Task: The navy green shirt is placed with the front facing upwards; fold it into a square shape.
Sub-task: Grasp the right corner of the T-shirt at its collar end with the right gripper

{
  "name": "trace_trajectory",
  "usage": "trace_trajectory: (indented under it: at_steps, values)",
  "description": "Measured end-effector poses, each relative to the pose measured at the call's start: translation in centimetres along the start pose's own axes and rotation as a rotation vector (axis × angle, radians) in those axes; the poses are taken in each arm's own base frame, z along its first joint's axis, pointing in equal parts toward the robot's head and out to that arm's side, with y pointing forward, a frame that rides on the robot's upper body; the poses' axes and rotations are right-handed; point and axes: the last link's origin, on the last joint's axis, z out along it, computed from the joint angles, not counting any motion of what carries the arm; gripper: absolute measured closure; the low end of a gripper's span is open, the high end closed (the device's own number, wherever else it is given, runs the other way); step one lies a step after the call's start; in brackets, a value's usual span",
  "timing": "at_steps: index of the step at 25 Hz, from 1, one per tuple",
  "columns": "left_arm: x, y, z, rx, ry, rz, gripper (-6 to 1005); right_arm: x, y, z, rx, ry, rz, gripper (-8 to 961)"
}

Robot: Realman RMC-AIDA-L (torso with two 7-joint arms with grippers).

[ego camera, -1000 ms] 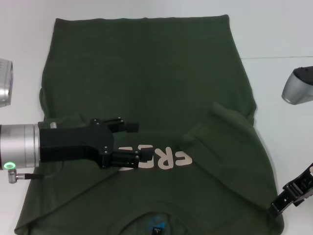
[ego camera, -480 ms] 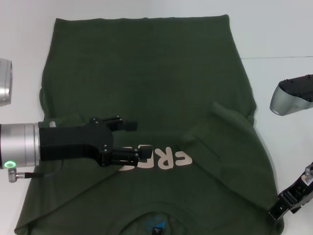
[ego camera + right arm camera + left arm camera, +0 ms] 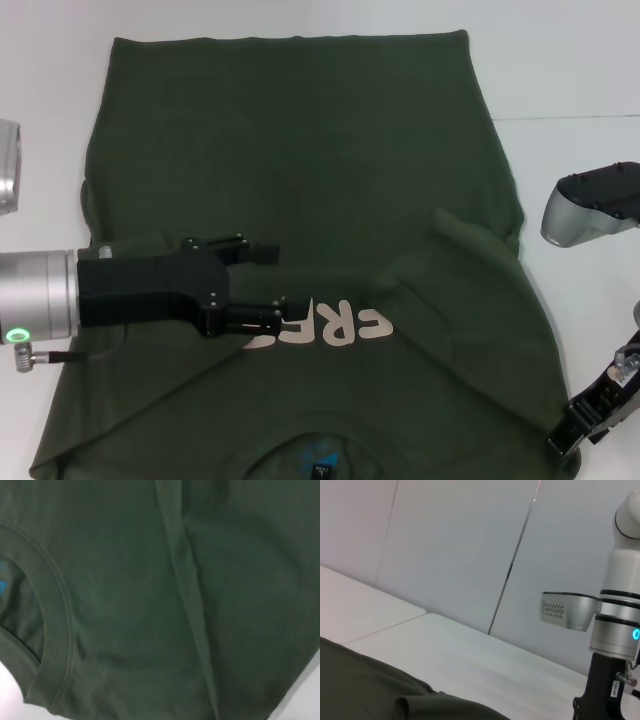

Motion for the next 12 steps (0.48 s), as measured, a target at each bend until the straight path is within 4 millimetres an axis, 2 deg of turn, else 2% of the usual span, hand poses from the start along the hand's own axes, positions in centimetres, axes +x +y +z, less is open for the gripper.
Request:
trace_trajectory:
  at_steps: [1,6,12]
  values:
    - [-0.01,-0.01,-0.05,0.001,0.002,-0.001,63,-0.03,0.04,0.04,0.002,0.000,-0.001,243]
    - [-0.06,0.00,-0.10,0.003,0.004,-0.001,63,-0.11,0.29,0.18,0.015,0.009,-0.009,434]
    - [-0.08,0.02,-0.11,0.004,0.006,-0.002,63,-0.14,0.36,0.24,0.021,0.012,-0.009,479]
